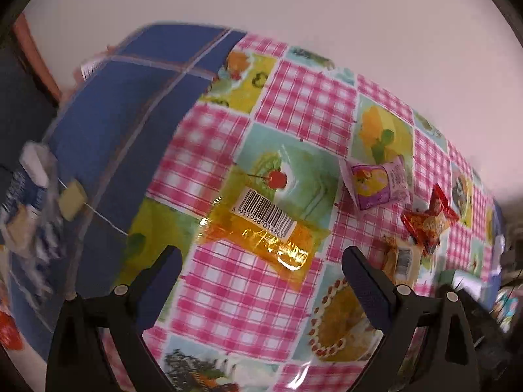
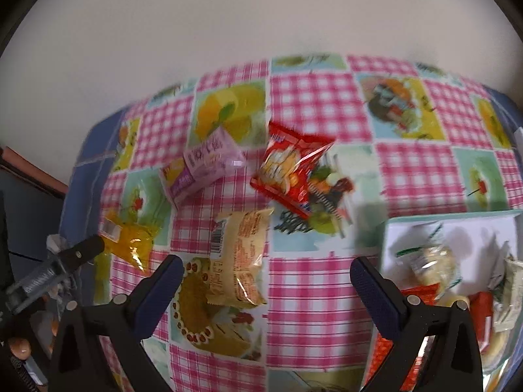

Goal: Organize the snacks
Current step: 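Withdraw both open tools from the tray toward the remaining snacks, then grasp the orange jelly pouch with the left tool while the right grasps the yellow bread packet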

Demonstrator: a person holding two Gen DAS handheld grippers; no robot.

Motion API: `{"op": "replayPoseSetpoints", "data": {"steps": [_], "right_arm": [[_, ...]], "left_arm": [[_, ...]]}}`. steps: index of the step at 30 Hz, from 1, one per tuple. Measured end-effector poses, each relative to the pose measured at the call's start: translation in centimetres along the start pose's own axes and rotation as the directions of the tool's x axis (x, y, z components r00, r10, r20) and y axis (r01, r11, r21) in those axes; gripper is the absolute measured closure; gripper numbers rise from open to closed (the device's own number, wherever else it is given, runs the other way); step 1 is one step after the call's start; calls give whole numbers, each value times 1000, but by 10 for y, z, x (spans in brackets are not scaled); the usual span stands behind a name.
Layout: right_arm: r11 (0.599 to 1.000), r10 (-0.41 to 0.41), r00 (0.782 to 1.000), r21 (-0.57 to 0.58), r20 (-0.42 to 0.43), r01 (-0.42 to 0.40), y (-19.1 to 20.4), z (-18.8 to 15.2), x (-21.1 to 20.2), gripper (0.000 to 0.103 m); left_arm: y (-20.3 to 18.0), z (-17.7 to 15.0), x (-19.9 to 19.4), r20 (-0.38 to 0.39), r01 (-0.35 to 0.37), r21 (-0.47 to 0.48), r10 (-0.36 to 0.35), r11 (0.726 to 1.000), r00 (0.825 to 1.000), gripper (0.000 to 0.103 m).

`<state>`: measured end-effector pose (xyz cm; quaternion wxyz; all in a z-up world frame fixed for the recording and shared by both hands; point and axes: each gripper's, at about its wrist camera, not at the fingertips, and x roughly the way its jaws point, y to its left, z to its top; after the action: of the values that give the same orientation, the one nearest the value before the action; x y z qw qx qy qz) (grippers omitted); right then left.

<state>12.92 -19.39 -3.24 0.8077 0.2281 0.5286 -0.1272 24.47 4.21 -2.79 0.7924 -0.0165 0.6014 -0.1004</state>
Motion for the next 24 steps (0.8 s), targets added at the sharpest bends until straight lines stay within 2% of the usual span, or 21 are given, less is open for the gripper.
{"op": "replayPoseSetpoints", "data": {"steps": [7, 13, 16, 20, 24], "right_arm": [[999, -35, 997, -26, -64, 33, 14, -3, 46, 0], [997, -63, 995, -51, -75, 60, 18, -2, 66, 0], [996, -70, 994, -65, -87, 65, 17, -3, 72, 0], [994, -90, 991, -68, -96, 84, 12, -5, 77, 0], [991, -112, 990, -81, -91, 105, 11, -6, 79, 0]], "left_arm": [[17, 13, 42, -58, 18, -133, -26, 991, 998, 5], [25, 20, 62, -70, -13, -169, 1, 986, 998, 5], [21, 13, 67, -76, -40, -113, 32, 993, 997, 5], [11, 1, 70, -83, -95, 9, 96, 995, 992, 5], [8, -6, 71, -64, -111, 63, 115, 992, 991, 9]]}}
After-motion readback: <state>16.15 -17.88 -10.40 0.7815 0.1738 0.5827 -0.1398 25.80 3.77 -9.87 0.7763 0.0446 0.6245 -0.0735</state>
